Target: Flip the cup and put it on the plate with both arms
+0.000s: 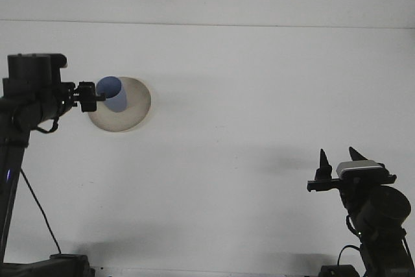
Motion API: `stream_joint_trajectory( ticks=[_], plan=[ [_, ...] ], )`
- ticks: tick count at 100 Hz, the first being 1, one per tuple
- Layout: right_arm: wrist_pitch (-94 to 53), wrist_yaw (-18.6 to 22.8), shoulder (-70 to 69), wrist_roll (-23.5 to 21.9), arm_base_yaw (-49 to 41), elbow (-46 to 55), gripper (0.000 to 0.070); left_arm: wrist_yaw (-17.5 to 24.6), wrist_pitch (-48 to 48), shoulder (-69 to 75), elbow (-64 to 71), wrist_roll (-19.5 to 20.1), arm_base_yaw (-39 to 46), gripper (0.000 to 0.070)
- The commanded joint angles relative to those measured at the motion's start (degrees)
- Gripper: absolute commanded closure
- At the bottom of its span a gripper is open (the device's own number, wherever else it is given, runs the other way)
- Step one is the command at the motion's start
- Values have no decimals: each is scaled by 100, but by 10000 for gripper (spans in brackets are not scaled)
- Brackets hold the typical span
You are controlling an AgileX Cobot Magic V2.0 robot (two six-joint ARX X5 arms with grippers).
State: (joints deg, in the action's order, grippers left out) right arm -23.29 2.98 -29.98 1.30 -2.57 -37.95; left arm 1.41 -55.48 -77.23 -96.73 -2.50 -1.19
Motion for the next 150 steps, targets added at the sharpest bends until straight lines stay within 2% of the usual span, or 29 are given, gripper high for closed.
stream_joint_trajectory(
  ticks=[1,38,48,57,106,110,114,119,126,132,150],
  plan=[
    [52,0,-7,46,-9,-28,243,-7,490,492,796,-46,-35,360],
    [52,0,-7,44,-9,-28,243,13,3659,3506,4793,-50,-44,361],
    [52,0,-7,44,-9,-28,243,136,4203,4105,5534,177,-44,365],
    [52,0,-7,44,-9,-28,243,323,4507,4540,6030,229,-44,366],
    [57,0,-7,44,-9,-28,248,299,4747,5005,6308,140,-44,365],
    [57,0,-7,44,-9,-28,276,299,4752,5005,6308,140,-44,366],
    [57,0,-7,44,-9,-28,338,299,4758,5005,6308,142,-44,387],
    [57,0,-7,44,-9,-28,445,299,4767,5005,6308,140,-44,488],
    [57,0,-7,44,-9,-28,597,299,4756,5005,6308,140,-44,694],
    [57,-2,-7,44,-9,-28,698,299,4754,5005,6308,140,-44,691],
    [55,0,-7,44,-9,-28,700,299,4743,5005,6308,140,-44,690]
  ],
)
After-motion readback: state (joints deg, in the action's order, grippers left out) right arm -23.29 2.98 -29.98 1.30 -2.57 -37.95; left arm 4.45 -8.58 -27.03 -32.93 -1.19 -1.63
